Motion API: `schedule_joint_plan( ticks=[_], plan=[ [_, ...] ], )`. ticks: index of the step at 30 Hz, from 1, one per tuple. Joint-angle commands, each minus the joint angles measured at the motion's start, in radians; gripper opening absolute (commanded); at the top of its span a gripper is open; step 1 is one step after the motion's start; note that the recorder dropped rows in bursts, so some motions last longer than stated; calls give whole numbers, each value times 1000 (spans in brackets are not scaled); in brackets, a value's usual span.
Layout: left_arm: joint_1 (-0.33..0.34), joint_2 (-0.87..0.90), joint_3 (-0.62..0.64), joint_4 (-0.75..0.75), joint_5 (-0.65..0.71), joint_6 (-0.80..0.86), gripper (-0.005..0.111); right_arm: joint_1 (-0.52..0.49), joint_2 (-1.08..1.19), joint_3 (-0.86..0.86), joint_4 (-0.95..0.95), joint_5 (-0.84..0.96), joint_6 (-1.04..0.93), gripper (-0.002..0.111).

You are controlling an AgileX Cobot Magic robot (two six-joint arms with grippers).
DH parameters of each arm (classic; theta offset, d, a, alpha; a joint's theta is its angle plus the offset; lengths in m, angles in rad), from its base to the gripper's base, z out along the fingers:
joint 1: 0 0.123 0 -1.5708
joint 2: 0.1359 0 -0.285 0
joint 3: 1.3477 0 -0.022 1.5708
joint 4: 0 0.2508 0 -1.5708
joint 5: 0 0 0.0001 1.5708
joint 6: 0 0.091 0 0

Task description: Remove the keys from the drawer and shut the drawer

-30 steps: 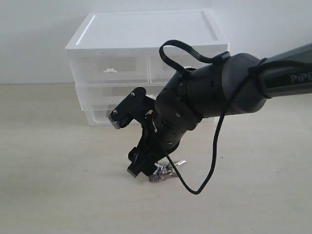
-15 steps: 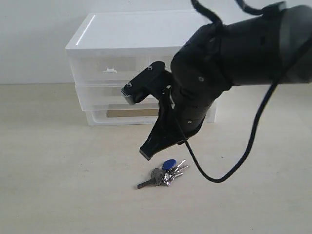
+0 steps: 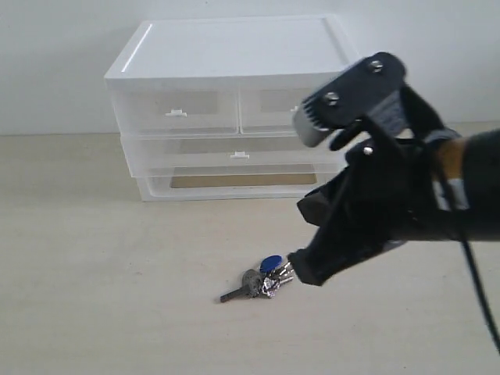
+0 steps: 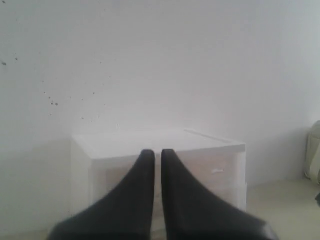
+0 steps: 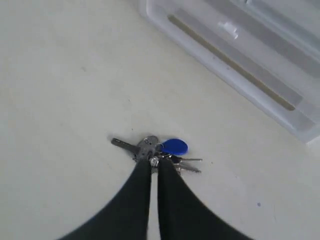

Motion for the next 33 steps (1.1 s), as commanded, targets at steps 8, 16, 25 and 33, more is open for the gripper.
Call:
schedule_joint_plan(
  ticks=[8,16,25,33],
  plan=[
    [3,4,43,0,292,-175,4,-4,-458,314,3,-312,5,3],
    [3,4,43,0,285,-177,4,-4,-585,322,3,-326,5,3],
    [28,-85,43,6,293,-103,4,-4,-585,322,3,-326,5,3],
    [255,-238,43,1,435,-95,4,-4,-585,322,3,-326,7,3]
  ],
)
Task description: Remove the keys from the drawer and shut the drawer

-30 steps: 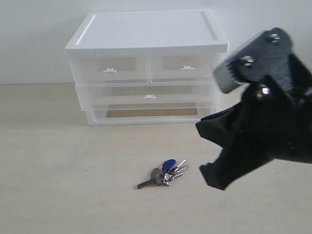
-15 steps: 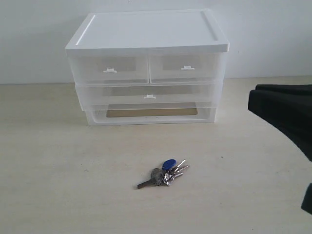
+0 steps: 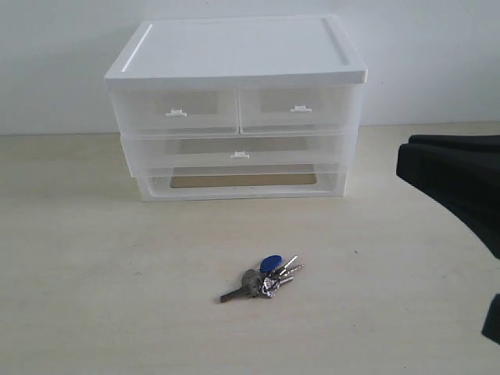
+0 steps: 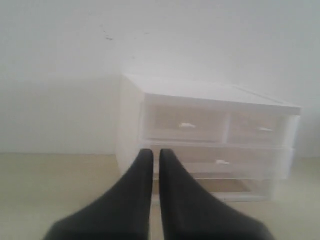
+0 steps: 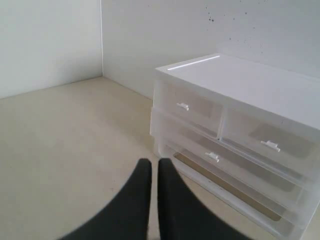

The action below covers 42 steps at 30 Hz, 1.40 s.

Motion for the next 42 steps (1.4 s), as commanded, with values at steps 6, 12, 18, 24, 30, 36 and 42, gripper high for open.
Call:
schedule_joint_plan(
  ticks=[6,12,18,24,30,36,42],
  plan=[
    [182,-31,4,-2,174,10,4,-4,-10,5,1,-9,0,3],
    [182,-31,4,-5,192,66,4,-4,-10,5,1,-9,0,3],
    [204,-31,4,-33,265,228,4,-4,-10,5,1,-9,0,3],
    [244,-31,4,-28,337,228,4,-4,-10,5,1,-9,0,3],
    [260,-31,4,-28,337,231,4,-4,-10,5,1,-7,0,3],
    [260,-31,4,-28,337,231,4,-4,-10,5,1,-7,0,3],
    [260,-31,4,-28,337,231,4,-4,-10,5,1,-7,0,3]
  ],
)
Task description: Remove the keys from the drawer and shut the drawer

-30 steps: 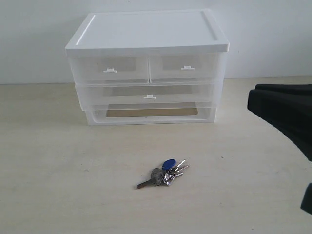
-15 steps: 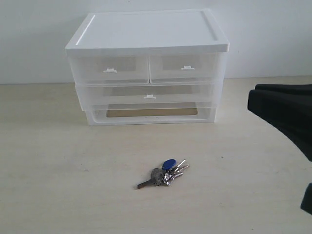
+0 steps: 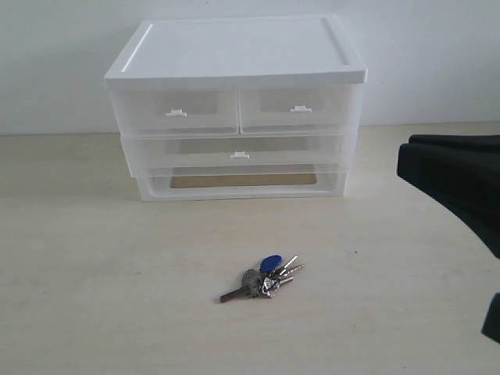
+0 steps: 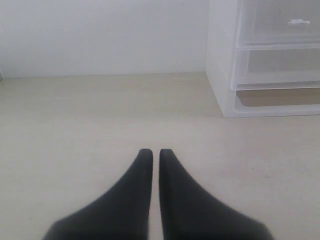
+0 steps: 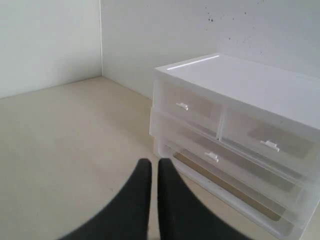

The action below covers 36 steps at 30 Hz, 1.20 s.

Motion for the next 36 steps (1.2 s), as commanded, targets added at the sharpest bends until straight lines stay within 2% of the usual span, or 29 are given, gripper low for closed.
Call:
schedule_joint_plan(
  ticks=[1,11,13,17,19,26,30,36],
  plan=[
    [4,-3,4,-7,5,5,4,-2,-10,5,1,-7,0,3],
    [4,-3,4,-7,5,5,4,-4,-10,7,1,-35,-40,3],
    [4,-3,4,-7,5,5,4,-4,-10,17,1,-96,-104,3],
    [4,-3,4,-7,5,5,4,-4,-10,78,4,-336,-345,3],
    [4,-3,4,-7,5,5,4,-4,-10,109,59,-409,-446,3],
    [4,-3,4,-7,5,5,4,-4,-72,162,491,-470,-722,3],
    [4,-3,4,-7,5,5,4,-4,-159,206,496,-565,-755,3],
    [4,-3,4,-7,5,5,4,-4,-306,270,496,-543,-768,3]
  ],
)
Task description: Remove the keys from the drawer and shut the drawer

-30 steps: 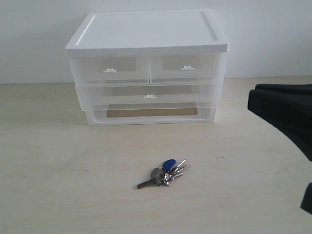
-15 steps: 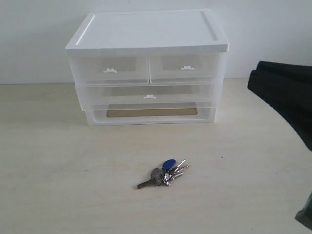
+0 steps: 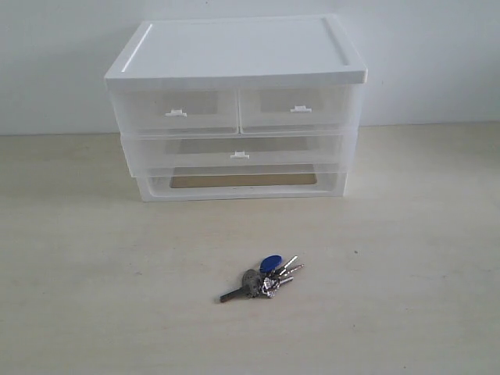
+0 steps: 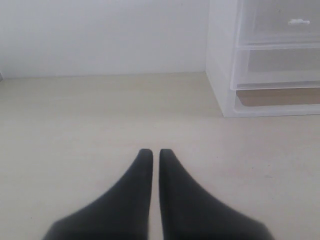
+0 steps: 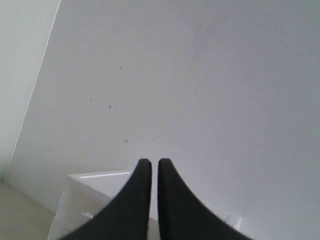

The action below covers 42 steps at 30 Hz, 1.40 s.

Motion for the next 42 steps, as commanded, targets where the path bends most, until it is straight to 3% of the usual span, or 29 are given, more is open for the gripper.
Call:
schedule_joint_plan(
  ticks=[1,7,10,14,20,24,32,42],
  plan=[
    [4,-3,4,-7,4,5,4,-2,-115,51,6,-5,-38,3],
    [4,-3,4,-7,4,5,4,-11,-259,144,-23,-32,-50,3],
    [4,-3,4,-7,4,5,4,-80,-304,187,-110,-31,48,3],
    [4,-3,4,-7,4,5,4,-247,-341,194,-115,-6,242,3],
    [4,-3,4,-7,4,5,4,-591,-380,194,-206,171,525,3],
    [4,-3,4,-7,4,5,4,-712,-380,194,-280,297,635,3],
    [4,-3,4,-7,4,5,4,-730,-380,194,-280,585,476,3],
    [4,-3,4,-7,4,5,4,-773,-380,194,-287,853,472,3]
  ],
)
